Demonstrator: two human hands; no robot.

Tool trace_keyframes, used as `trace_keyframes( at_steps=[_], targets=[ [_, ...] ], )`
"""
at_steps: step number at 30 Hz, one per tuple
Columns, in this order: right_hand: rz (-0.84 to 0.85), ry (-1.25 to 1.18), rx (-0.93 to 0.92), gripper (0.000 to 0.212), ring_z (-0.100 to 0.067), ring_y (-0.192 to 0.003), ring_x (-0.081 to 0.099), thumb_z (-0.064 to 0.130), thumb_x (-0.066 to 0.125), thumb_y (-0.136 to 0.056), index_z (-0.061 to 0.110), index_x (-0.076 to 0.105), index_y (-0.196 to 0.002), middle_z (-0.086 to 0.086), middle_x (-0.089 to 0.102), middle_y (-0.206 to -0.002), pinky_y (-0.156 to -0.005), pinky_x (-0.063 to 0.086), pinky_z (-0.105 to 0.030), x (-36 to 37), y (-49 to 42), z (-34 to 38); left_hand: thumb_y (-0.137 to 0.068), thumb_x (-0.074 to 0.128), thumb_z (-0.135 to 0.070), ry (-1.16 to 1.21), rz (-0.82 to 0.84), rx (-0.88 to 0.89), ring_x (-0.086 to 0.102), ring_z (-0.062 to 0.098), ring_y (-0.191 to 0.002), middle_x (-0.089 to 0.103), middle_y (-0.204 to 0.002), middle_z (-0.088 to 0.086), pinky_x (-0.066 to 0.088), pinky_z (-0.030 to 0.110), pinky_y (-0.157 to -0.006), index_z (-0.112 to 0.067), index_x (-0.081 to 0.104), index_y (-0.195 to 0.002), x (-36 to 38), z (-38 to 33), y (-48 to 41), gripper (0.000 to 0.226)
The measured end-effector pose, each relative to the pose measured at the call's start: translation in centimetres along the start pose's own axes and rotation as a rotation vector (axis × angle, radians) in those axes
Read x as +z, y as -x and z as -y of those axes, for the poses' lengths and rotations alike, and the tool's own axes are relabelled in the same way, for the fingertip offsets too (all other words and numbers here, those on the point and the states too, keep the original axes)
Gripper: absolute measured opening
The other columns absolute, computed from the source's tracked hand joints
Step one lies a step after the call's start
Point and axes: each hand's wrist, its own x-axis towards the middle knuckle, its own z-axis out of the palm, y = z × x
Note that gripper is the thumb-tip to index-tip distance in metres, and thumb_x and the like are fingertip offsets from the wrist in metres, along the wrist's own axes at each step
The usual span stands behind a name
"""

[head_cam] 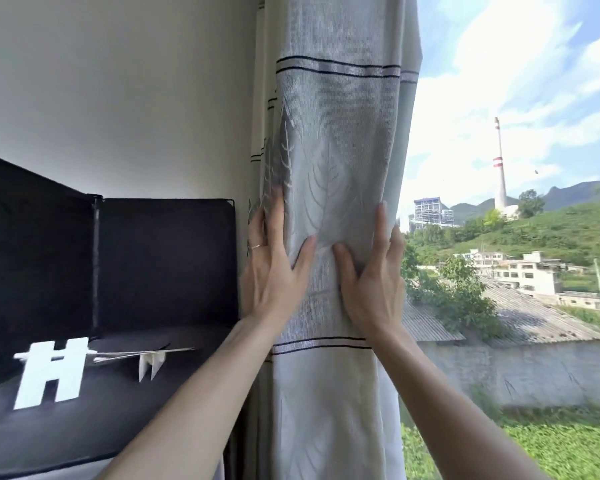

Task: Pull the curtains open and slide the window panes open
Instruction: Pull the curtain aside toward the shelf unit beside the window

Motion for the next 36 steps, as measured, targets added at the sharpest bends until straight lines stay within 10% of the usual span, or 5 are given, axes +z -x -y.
trace_keyframes(
  at_steps=[5,11,17,32,36],
  targets=[
    [0.121,0.157,-0.018,0.059,-0.034,-0.066,0.063,0.055,0.033,-0.101,0.056,0.000,-0.150,-0.020,0.039,-0.145,-0.050,0.050,-0.035,3.4,-0.8,-2.6,-0.097,0.047,-0.053,-0.144,0.087,0.130,0.065,0.030,-0.063,0.038,-0.144,0.013,0.058,0.045,-0.053,-0.064,0.003,-0.146,1.6,3.9,-1.4,0.067],
    [0.284,0.182,0.104,0.060,-0.037,-0.081,0.069,0.070,0.026,-0.095,0.062,-0.003,-0.147,-0.014,0.030,-0.158,-0.061,0.059,-0.045,5.2,-0.9,-3.6,-0.096,0.031,-0.064,-0.223,0.393,-0.090,0.059,0.023,-0.063,0.055,-0.068,-0.002,0.050,0.039,-0.057,-0.072,-0.014,-0.137,2.5,6.1,-2.3,0.062],
    [0.378,0.172,0.123,0.060,-0.035,-0.114,0.061,0.066,0.025,-0.097,0.060,-0.008,-0.146,-0.003,0.035,-0.159,-0.086,0.055,-0.048,10.9,-2.7,-6.1,-0.092,0.027,-0.073,-0.363,0.552,-0.228,0.063,0.033,-0.075,0.065,-0.100,0.015,0.054,0.044,-0.069,-0.074,-0.027,-0.127,5.4,11.0,-5.4,0.065],
    [0.448,0.072,0.230,0.058,-0.036,-0.116,0.058,0.062,0.029,-0.097,0.064,-0.005,-0.144,-0.015,0.052,-0.143,-0.091,0.052,-0.049,21.4,-7.0,-14.0,-0.093,0.029,-0.071,-0.425,0.578,-0.287,0.059,0.034,-0.088,0.062,-0.118,0.018,0.045,0.040,-0.070,-0.071,-0.029,-0.130,14.9,19.3,-10.1,0.068],
    [0.481,0.040,0.260,0.058,-0.034,-0.093,0.064,0.059,0.030,-0.099,0.061,-0.003,-0.147,-0.017,0.067,-0.112,-0.085,0.054,-0.046,23.9,-7.9,-15.4,-0.093,0.029,-0.071,-0.416,0.591,-0.301,0.053,0.028,-0.078,0.062,-0.120,0.018,0.047,0.039,-0.069,-0.070,-0.030,-0.130,16.6,21.6,-11.2,0.070]
  ],
)
